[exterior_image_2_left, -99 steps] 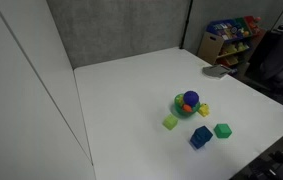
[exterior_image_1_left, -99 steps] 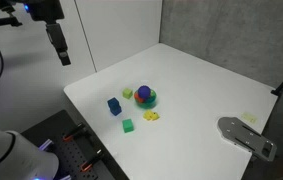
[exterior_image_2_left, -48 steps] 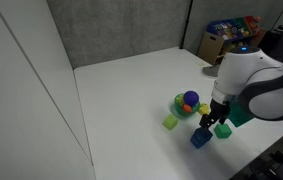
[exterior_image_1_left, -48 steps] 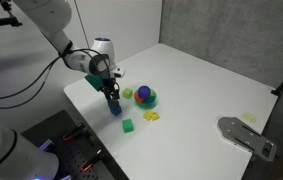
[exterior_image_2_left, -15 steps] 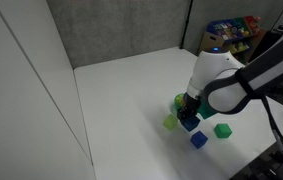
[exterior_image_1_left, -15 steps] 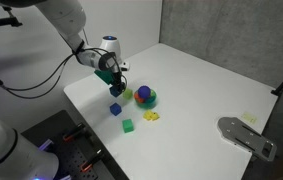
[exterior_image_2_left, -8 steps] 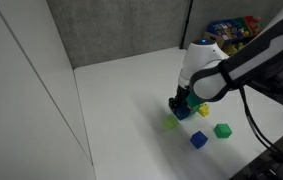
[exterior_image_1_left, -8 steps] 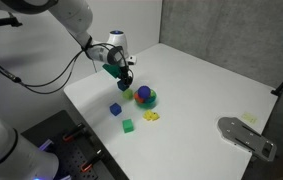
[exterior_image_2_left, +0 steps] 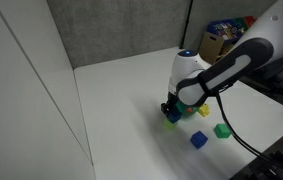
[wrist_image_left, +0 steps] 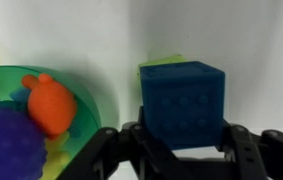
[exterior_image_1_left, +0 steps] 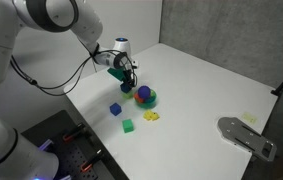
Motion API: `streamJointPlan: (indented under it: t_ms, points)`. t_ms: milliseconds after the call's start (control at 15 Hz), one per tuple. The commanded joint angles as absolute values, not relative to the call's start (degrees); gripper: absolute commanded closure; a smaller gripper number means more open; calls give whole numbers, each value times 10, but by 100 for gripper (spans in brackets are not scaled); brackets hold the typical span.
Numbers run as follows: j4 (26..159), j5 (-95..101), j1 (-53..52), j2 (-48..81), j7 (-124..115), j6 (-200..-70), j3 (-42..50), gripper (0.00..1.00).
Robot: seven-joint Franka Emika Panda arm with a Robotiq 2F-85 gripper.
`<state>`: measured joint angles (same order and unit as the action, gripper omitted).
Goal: Pick up the navy blue block from the neon blue top and move it onto the light green block top
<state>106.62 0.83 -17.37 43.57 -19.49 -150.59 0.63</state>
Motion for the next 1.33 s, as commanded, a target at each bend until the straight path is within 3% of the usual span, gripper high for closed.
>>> streamJointPlan:
  t_ms: [0,67,133,267,1267]
  points:
    - [1023,22,-171,467,-163,-1489,2,67]
    - [1019,23,-171,471,-158,-1492,2,31]
    - [1019,23,-170,472,-153,-1495,1,16]
    - [1030,21,-167,459,-144,-1498,-3,3]
    - [1205,43,-166,234,-182,-1463,34,0]
